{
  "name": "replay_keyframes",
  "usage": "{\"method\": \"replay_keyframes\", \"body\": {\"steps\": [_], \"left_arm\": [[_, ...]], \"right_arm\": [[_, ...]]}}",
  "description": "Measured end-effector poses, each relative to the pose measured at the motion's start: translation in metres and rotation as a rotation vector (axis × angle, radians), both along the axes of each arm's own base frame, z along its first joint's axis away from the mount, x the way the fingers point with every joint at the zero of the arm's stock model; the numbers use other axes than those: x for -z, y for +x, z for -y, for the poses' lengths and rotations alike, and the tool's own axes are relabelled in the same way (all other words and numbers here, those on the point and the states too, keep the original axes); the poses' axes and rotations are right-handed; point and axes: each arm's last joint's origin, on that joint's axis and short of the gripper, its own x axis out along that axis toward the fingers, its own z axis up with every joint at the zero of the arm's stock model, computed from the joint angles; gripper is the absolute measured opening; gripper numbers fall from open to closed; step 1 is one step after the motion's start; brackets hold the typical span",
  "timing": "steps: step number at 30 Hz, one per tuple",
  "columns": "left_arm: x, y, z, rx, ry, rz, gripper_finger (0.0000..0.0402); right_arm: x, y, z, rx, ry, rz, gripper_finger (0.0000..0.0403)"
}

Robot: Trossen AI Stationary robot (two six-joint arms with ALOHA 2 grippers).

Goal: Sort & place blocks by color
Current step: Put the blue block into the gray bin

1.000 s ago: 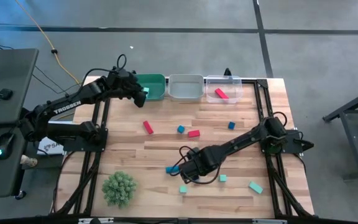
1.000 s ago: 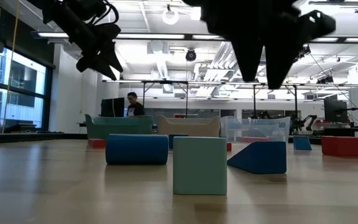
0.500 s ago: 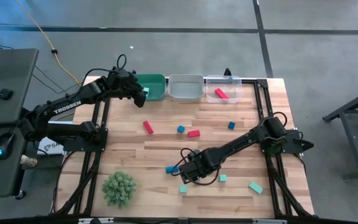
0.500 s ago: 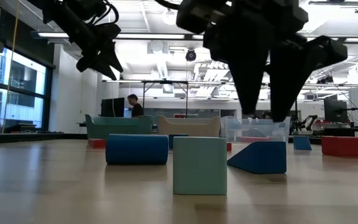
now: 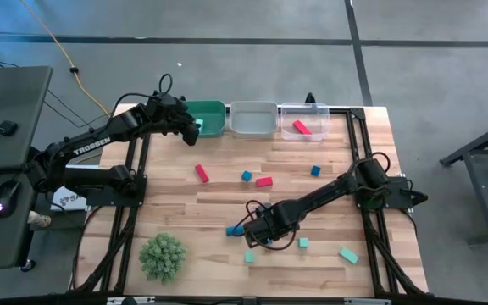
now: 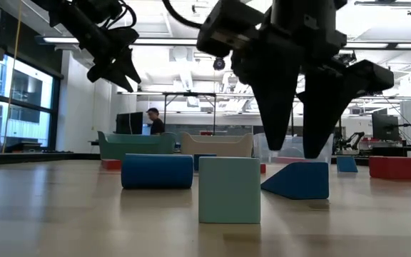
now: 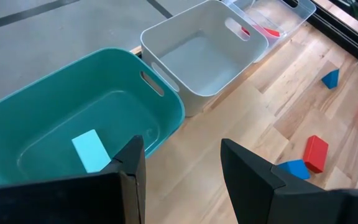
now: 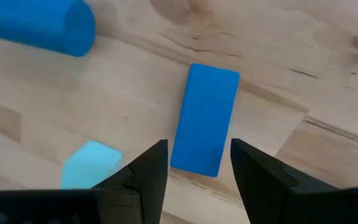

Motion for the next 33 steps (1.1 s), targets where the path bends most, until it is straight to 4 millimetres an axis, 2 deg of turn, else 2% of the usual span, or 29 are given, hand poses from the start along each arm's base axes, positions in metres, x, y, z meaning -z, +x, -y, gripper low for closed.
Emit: {"method": "replay_keyframes", "body": {"steps": [10,18,21,25,33], "left_arm": [[0.000,0.000,0.000,0.000,0.000,0.000,0.0131],[0.000,0.000,0.000,0.000,0.000,0.000,0.0131],[0.000,0.000,0.000,0.000,-0.001,0.000,0.0131],[0.000,0.000,0.000,0.000,-0.001,0.000,0.0131],[0.000,0.000,0.000,0.000,-0.001,0.000,0.0131]], "right_arm": [[0.000,0.001,0.003,-0.110,0.024,0.003,0.0170],[0.000,0.004,0.005,-0.100,0.033,0.022,0.0224],[0.008,0.008,0.003,-0.083,0.034,0.021,0.0235],[0.022,0.008,0.002,-0.084,0.051,-0.033,0.0236],[0.027,0.009,0.001,-0.076,0.067,-0.045,0.0223]]}}
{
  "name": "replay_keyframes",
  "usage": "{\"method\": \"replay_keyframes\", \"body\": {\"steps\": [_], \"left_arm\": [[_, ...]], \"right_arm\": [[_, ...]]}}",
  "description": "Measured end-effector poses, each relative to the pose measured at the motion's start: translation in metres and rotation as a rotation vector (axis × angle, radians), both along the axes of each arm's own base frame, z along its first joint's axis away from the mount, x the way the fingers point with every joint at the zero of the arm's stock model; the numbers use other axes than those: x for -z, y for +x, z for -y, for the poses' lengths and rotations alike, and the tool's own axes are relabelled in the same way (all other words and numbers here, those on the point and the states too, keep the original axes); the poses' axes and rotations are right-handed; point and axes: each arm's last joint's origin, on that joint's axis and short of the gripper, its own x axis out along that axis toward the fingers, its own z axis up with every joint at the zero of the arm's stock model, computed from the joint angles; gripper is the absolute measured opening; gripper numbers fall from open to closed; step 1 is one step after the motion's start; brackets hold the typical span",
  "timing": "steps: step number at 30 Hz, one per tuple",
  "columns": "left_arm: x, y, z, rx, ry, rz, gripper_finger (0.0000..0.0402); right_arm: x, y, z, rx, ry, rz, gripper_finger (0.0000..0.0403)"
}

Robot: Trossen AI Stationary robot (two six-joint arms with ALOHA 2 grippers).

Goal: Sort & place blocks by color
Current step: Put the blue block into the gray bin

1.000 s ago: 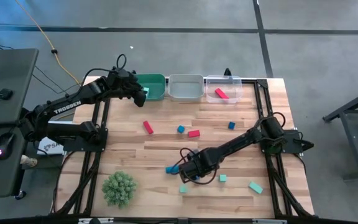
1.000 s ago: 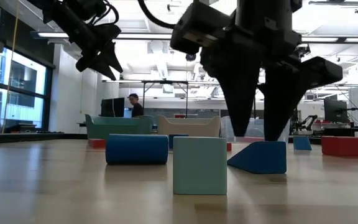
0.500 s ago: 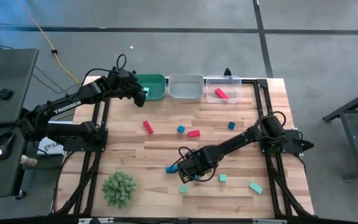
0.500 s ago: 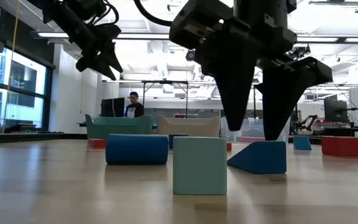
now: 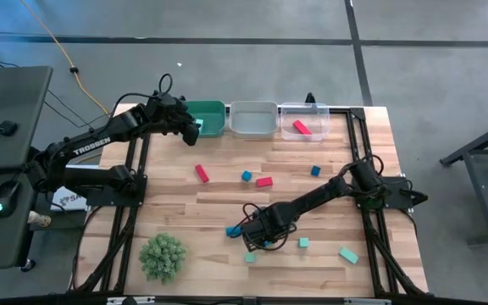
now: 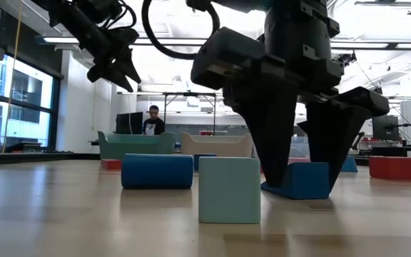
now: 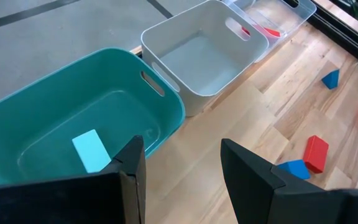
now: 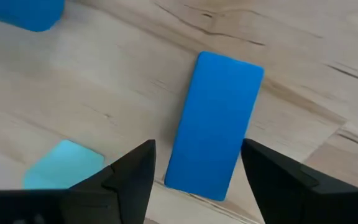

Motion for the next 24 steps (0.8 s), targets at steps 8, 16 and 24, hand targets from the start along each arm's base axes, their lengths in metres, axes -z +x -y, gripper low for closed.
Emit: {"method": "replay_keyframes", "body": {"steps": [8,16,24], "left_arm": [[0.000,0.000,0.000,0.000,0.000,0.000,0.0131],[0.000,0.000,0.000,0.000,0.000,0.000,0.0131],[0.000,0.000,0.000,0.000,0.000,0.000,0.0131]], "right_arm": [[-0.001,0.001,0.003,-0.005,0.007,0.001,0.0109],[-0.012,0.011,0.021,-0.084,-0.005,0.038,0.0109],[-0.048,0.033,0.070,-0.180,-0.068,0.085,0.0109]]}}
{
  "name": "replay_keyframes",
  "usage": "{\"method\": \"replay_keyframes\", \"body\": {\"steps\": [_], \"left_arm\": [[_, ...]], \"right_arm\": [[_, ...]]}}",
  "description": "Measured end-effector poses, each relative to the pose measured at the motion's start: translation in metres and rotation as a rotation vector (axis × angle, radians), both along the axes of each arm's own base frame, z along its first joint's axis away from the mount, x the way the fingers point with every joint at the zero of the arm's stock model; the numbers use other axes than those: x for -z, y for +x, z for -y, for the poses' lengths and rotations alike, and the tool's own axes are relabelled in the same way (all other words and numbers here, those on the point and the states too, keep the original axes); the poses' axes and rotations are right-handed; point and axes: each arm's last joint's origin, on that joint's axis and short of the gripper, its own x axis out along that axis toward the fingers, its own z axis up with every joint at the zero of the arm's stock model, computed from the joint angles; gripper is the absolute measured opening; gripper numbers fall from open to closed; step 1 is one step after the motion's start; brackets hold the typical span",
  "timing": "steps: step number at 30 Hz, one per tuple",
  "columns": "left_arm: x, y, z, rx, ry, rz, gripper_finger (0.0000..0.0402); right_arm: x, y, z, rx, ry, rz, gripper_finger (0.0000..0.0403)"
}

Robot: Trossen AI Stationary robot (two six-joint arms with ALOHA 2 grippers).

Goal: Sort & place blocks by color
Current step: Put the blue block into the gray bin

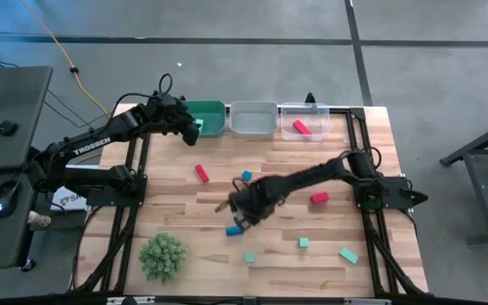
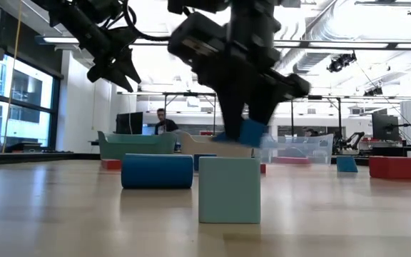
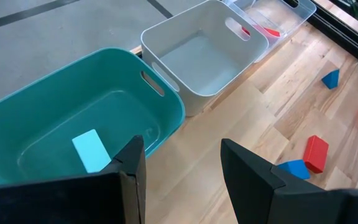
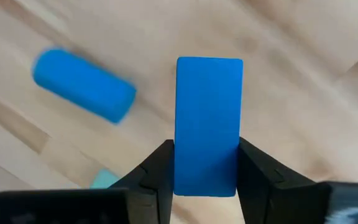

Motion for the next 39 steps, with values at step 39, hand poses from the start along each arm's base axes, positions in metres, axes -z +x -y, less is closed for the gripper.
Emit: {"method": "replay_keyframes", "body": {"steps": [39], "left_arm": [[0.000,0.000,0.000,0.001,0.000,0.000,0.0131]], "right_arm": [[-0.117,-0.012,0.308,0.211,-0.708,0.291,0.0109]]}}
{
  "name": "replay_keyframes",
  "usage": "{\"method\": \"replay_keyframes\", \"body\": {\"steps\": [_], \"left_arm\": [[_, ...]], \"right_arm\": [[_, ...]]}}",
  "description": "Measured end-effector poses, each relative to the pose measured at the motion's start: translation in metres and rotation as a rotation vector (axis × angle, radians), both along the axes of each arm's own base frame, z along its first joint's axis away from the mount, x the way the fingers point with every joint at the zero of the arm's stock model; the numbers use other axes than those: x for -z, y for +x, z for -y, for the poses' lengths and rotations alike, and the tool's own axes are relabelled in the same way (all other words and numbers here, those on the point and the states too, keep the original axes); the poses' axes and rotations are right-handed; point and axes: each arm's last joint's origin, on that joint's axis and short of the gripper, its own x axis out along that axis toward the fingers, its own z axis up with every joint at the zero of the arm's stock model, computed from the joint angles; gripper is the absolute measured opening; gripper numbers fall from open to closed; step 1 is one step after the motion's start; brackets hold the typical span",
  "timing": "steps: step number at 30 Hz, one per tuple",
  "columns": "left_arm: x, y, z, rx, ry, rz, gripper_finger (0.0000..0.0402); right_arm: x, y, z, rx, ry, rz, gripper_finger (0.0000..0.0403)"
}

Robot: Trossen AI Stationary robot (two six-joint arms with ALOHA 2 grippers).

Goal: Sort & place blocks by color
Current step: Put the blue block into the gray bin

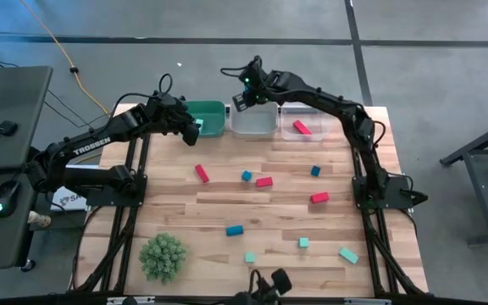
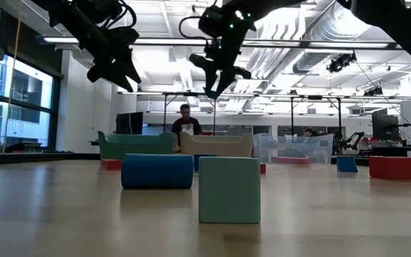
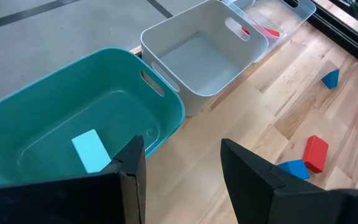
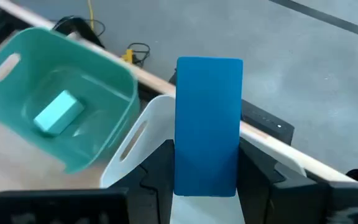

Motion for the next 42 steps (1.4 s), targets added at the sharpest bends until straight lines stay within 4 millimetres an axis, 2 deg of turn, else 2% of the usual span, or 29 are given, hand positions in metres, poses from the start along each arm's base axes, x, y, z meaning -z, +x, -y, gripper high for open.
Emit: {"method": "replay_keyframes", "body": {"steps": [5,8,11,24,31,42], "left_arm": [[0.000,0.000,0.000,0.000,0.000,0.000,0.0131],[0.000,0.000,0.000,-0.001,0.002,0.002,0.0131],[-0.001,0.001,-0.001,-0.001,0.009,0.009,0.0131],[-0.001,0.001,-0.001,-0.001,0.011,0.010,0.0131],[-0.001,0.001,-0.001,-0.001,0.011,0.010,0.0131],[-0.001,0.001,-0.001,-0.001,0.011,0.010,0.0131]], "right_arm": [[0.021,0.004,0.013,-0.008,0.021,-0.041,0.0109],[0.042,0.008,0.018,-0.038,0.067,-0.101,0.0111],[0.062,0.012,0.019,-0.062,0.120,-0.151,0.0112],[0.114,0.020,0.021,-0.101,0.264,-0.249,0.0111],[0.127,0.022,0.021,-0.115,0.308,-0.262,0.0113],[0.128,0.020,0.019,-0.128,0.354,-0.274,0.0114]]}}
